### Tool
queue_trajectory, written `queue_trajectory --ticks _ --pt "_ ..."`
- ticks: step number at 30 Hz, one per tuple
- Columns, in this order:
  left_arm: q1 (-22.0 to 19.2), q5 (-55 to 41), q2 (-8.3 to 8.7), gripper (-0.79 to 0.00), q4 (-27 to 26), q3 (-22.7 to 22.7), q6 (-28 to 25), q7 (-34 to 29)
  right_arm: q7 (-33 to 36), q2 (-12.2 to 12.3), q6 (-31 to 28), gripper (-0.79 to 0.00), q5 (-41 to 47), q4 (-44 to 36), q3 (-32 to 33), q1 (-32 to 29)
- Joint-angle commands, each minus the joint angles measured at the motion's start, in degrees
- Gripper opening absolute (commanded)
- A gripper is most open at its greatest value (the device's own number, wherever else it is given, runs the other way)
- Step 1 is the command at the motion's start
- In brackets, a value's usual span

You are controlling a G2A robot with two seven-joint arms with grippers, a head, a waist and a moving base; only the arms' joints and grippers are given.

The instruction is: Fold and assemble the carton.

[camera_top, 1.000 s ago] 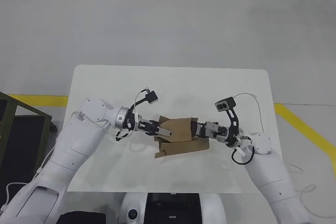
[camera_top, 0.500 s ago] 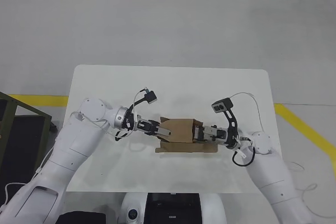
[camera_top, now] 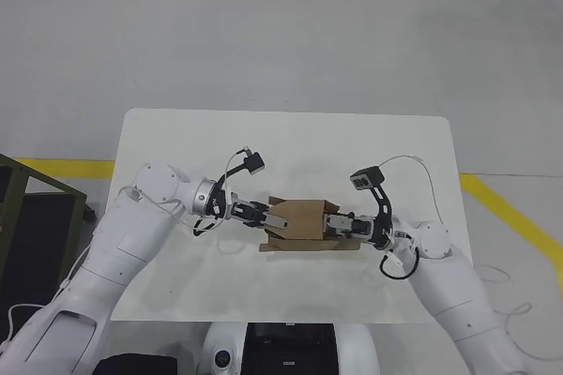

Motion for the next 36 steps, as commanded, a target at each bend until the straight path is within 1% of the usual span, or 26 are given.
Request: queue_trajectory --ticks 1,4,7,9,11,12,14,15,17,18,19,20,27,28,29,30,31,32,36 --pt "0.0 -0.1 0.02 -0.785 0.0 0.1 0.0 0.0 -0.4 0.1 -0.4 -0.446 -0.6 0.3 -0.4 0.3" --pt "-0.1 -0.1 0.05 -0.785 0.0 0.2 0.0 -0.1 -1.1 0.3 -1.0 -0.489 -1.5 0.8 -0.9 0.6" --pt "-0.2 -0.1 0.09 -0.785 0.0 0.4 0.0 -0.1 -1.5 0.5 -1.5 -0.502 -2.1 1.4 -1.4 1.0" --pt "-0.2 -0.1 0.14 -0.785 -0.1 0.4 0.0 -0.1 -1.9 0.7 -1.9 -0.536 -2.8 1.9 -1.8 1.3" --pt "-0.2 -0.2 0.17 -0.785 -0.1 0.4 0.0 -0.1 -2.2 0.7 -2.2 -0.551 -3.3 2.4 -2.1 1.6" --pt "-0.1 -0.3 0.19 -0.785 -0.1 0.4 0.0 -0.1 -2.4 0.8 -2.4 -0.582 -3.5 2.5 -2.3 1.7" --pt "-0.1 -0.3 0.23 -0.785 -0.1 0.4 -0.1 0.0 -2.8 0.8 -2.8 -0.616 -3.8 3.0 -2.7 2.0" --pt "-0.1 -0.4 0.25 -0.785 -0.2 0.4 -0.1 0.0 -3.0 0.8 -3.0 -0.656 -4.0 3.2 -2.8 2.1" --pt "-0.1 -0.3 0.31 -0.785 -0.2 0.3 -0.1 0.0 -3.3 0.8 -3.3 -0.708 -4.4 3.6 -3.1 2.4" --pt "0.0 -0.2 0.35 -0.785 -0.3 0.3 -0.1 0.0 -3.4 0.9 -3.4 -0.754 -4.5 3.7 -3.3 2.5" --pt "0.0 -0.2 0.39 -0.785 -0.4 0.2 -0.2 0.0 -3.5 0.9 -3.5 -0.773 -4.7 3.8 -3.4 2.6" --pt "0.1 -0.2 0.44 -0.785 -0.5 0.2 -0.2 0.0 -3.6 0.9 -3.6 -0.785 -4.8 3.8 -3.5 2.7" --pt "0.4 -0.5 0.65 -0.785 -0.8 -0.1 -0.2 0.1 -3.9 1.0 -3.9 -0.785 -4.9 4.3 -4.1 3.1" --pt "0.5 -0.7 0.67 -0.751 -0.8 -0.1 -0.2 0.1 -3.9 1.1 -3.9 -0.785 -4.9 4.3 -4.2 3.1" --pt "0.5 -0.8 0.7 -0.514 -0.8 -0.2 -0.3 0.0 -4.0 1.1 -4.0 -0.785 -4.9 4.3 -4.2 3.2" --pt "0.5 -1.0 0.74 -0.394 -0.9 -0.2 -0.3 0.0 -4.1 1.1 -4.1 -0.785 -5.0 4.3 -4.2 3.2" --pt "0.6 -1.2 0.78 -0.135 -1.0 -0.3 -0.3 -0.1 -4.2 1.1 -4.2 -0.785 -5.1 4.4 -4.3 3.2" --pt "0.6 -1.4 0.82 0.0 -1.1 -0.5 -0.4 -0.1 -4.3 1.2 -4.3 -0.785 -5.1 4.4 -4.3 3.2" --pt "1.1 -2.6 1.01 0.0 -1.6 -1.3 -1.0 0.1 -4.9 1.3 -4.7 -0.785 -5.6 4.8 -4.2 3.2"
